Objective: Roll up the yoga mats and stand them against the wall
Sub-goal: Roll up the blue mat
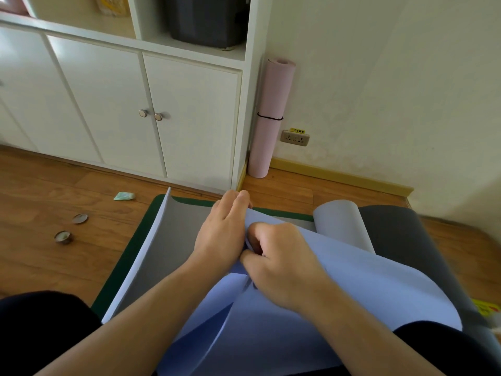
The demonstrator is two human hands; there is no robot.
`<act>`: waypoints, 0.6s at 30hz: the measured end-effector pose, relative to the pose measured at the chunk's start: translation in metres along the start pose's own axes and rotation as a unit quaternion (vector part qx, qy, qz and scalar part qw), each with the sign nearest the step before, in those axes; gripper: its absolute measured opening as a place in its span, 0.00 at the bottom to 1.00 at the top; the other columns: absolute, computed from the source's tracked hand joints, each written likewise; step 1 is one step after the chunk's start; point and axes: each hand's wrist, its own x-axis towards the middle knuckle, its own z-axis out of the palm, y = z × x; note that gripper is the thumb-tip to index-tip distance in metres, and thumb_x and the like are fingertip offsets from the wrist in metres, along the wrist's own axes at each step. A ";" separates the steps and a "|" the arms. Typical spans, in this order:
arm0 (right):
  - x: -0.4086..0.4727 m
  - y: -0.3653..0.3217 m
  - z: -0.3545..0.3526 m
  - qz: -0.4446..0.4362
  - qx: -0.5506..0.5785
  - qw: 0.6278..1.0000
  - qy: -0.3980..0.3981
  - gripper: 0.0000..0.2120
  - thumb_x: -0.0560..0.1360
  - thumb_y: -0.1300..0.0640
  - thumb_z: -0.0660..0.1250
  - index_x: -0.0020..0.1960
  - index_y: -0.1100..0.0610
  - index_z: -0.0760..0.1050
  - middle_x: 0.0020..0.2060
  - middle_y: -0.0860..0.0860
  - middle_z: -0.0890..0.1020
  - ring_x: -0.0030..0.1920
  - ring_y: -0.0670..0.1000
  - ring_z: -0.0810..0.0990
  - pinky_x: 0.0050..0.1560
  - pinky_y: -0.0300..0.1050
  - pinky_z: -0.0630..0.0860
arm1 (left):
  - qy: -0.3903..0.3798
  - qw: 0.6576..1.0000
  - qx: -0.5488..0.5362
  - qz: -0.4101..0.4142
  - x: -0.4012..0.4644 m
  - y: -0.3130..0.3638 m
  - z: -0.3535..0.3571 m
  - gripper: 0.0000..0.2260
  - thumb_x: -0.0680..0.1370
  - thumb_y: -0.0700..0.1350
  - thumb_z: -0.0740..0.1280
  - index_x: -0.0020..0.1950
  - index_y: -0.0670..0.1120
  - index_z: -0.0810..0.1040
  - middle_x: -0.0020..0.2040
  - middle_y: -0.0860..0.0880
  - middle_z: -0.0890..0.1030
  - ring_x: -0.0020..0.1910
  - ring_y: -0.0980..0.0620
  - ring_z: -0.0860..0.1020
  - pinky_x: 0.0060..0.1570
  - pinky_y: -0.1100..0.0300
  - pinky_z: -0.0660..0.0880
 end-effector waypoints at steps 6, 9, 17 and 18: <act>-0.001 0.002 0.000 -0.023 0.056 0.998 0.010 0.16 0.76 0.63 0.69 0.34 0.49 0.70 0.27 0.46 0.75 0.33 0.50 0.79 0.30 0.44 0.77 | -0.019 0.998 -0.049 -0.036 -0.002 -0.001 0.004 0.18 0.85 0.60 0.57 0.54 0.49 0.79 0.51 0.41 0.82 0.52 0.45 0.81 0.51 0.51 0.75; -0.001 0.005 0.000 -0.031 0.085 0.996 0.016 0.13 0.74 0.65 0.69 0.34 0.53 0.72 0.28 0.49 0.77 0.32 0.52 0.78 0.29 0.45 0.77 | -0.040 0.997 -0.055 -0.026 -0.005 0.002 0.004 0.18 0.85 0.61 0.56 0.56 0.51 0.79 0.53 0.42 0.82 0.56 0.46 0.81 0.55 0.53 0.75; -0.008 0.009 0.002 -0.008 0.116 0.993 0.026 0.07 0.71 0.62 0.68 0.36 0.60 0.72 0.32 0.56 0.76 0.33 0.59 0.77 0.30 0.60 0.75 | -0.075 0.992 -0.094 -0.031 -0.008 0.005 -0.001 0.22 0.85 0.63 0.53 0.62 0.52 0.80 0.62 0.48 0.79 0.61 0.50 0.78 0.54 0.57 0.73; -0.008 0.009 0.002 -0.008 0.118 0.993 0.029 0.07 0.70 0.62 0.68 0.36 0.61 0.71 0.31 0.57 0.75 0.32 0.59 0.76 0.28 0.60 0.74 | -0.077 0.992 -0.093 -0.026 -0.008 0.004 -0.003 0.22 0.86 0.63 0.52 0.63 0.52 0.80 0.62 0.51 0.79 0.61 0.53 0.78 0.54 0.60 0.72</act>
